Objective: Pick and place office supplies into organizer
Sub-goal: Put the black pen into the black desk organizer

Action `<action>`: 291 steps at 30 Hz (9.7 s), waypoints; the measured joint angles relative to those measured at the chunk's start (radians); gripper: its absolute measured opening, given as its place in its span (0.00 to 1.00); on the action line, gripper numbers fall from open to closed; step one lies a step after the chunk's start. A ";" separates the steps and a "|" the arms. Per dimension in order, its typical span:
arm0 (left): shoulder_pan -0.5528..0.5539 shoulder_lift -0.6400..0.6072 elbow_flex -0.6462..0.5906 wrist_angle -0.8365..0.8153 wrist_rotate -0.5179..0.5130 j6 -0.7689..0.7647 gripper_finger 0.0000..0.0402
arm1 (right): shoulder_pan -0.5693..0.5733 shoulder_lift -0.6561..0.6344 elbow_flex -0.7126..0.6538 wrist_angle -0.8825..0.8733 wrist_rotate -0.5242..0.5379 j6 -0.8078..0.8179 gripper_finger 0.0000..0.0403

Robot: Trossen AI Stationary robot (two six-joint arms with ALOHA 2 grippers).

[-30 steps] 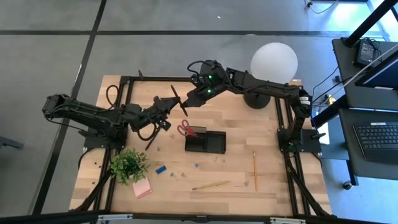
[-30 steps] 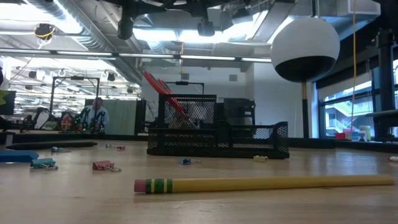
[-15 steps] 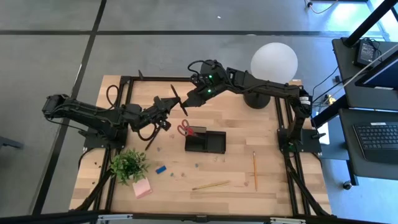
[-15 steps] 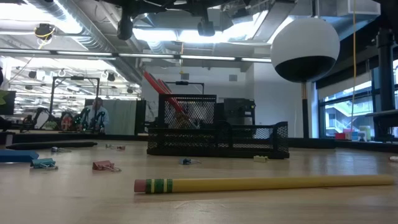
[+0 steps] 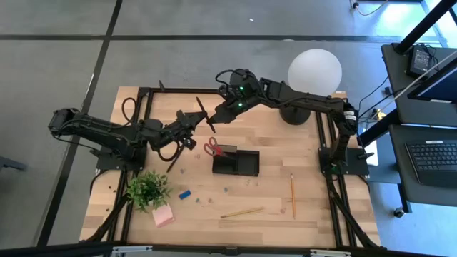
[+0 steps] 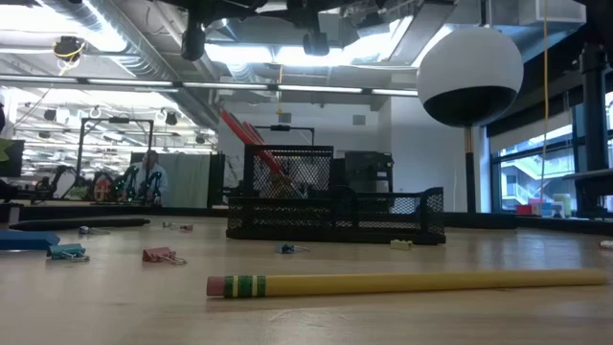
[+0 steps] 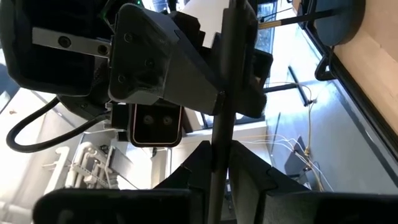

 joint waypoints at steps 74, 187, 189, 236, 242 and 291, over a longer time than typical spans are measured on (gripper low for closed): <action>0.078 0.073 0.000 0.005 0.578 -1.601 0.11 | -0.131 -0.769 -1.178 0.858 0.192 -0.662 0.66; 0.183 0.773 -0.232 1.063 0.731 -1.961 0.11 | 0.131 -0.282 -0.779 0.685 0.367 -0.681 0.50; 0.183 0.773 -0.232 1.063 0.731 -1.961 0.11 | 0.132 -0.283 -0.779 0.695 0.353 -0.679 0.48; 0.183 0.773 -0.232 1.064 0.736 -1.962 0.23 | 0.144 -0.246 -0.779 0.745 0.348 -0.626 0.14; 0.183 0.772 -0.232 1.064 0.739 -1.985 0.27 | 0.144 -0.246 -0.779 0.746 0.347 -0.629 0.14; 0.183 0.111 -0.242 0.110 0.728 -1.832 0.32 | 0.143 -0.247 -0.780 0.783 0.393 -0.657 0.14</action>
